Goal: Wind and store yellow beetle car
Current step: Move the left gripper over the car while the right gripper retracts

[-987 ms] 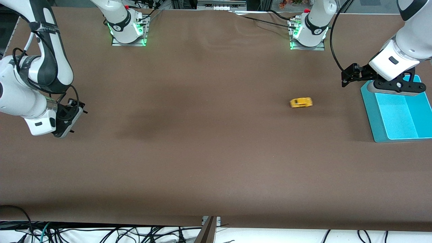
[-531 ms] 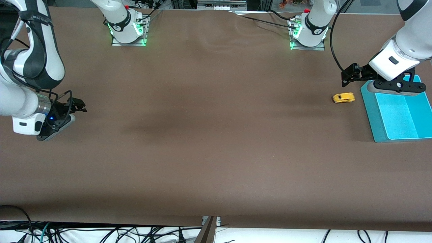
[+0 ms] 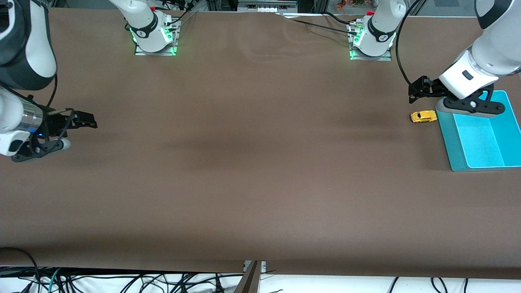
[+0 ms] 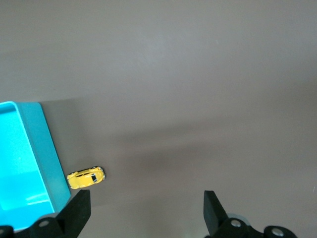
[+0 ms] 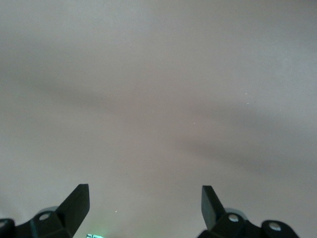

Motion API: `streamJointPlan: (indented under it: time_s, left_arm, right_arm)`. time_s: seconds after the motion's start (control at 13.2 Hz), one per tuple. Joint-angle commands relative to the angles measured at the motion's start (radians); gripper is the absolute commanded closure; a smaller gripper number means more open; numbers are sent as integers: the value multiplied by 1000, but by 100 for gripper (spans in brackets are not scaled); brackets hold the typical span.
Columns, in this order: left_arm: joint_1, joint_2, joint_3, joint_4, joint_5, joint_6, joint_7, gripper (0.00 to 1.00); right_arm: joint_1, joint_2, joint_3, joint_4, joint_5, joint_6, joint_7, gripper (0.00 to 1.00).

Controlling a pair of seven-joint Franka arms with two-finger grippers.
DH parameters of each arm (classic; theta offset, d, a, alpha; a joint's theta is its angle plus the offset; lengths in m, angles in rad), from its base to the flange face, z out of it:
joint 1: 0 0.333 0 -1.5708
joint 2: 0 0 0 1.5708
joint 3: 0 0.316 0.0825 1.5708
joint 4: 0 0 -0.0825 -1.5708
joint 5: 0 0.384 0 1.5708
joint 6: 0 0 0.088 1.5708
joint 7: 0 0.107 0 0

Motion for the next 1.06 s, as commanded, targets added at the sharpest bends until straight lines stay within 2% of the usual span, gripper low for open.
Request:
streamJointPlan:
  time_s: [0.0, 0.23, 0.38, 0.46, 0.53, 0.61, 0.76, 0.99]
  left_arm:
    - [3, 4, -1, -15, 35, -74, 269, 0]
    - [11, 7, 1, -27, 71, -76, 475, 0]
    - [31, 2, 2, -79, 73, -70, 586, 0]
    - [37, -5, 2, -105, 76, -59, 616, 0]
    - [39, -13, 1, -130, 101, -48, 658, 0]
    - [39, -22, 1, -165, 120, -24, 719, 0]
    - [72, -41, 1, -254, 125, 30, 805, 0]
    - [130, -67, 1, -415, 195, 217, 974, 0]
  right_arm:
    - [13, 6, 4, 102, -1, -88, 17, 0]
    - [12, 5, -7, 147, -4, -139, 19, 0]
    - [7, -3, -18, 150, -7, -138, 22, 0]
    - [7, -11, -28, 150, -36, -133, 22, 0]
    - [7, -12, -22, 152, -104, -130, 19, 0]
    - [7, -26, -9, 153, -137, -125, 16, 0]
    - [7, -50, -4, 158, -140, -103, 16, 0]
    - [4, -95, -7, 147, -136, -52, 9, 0]
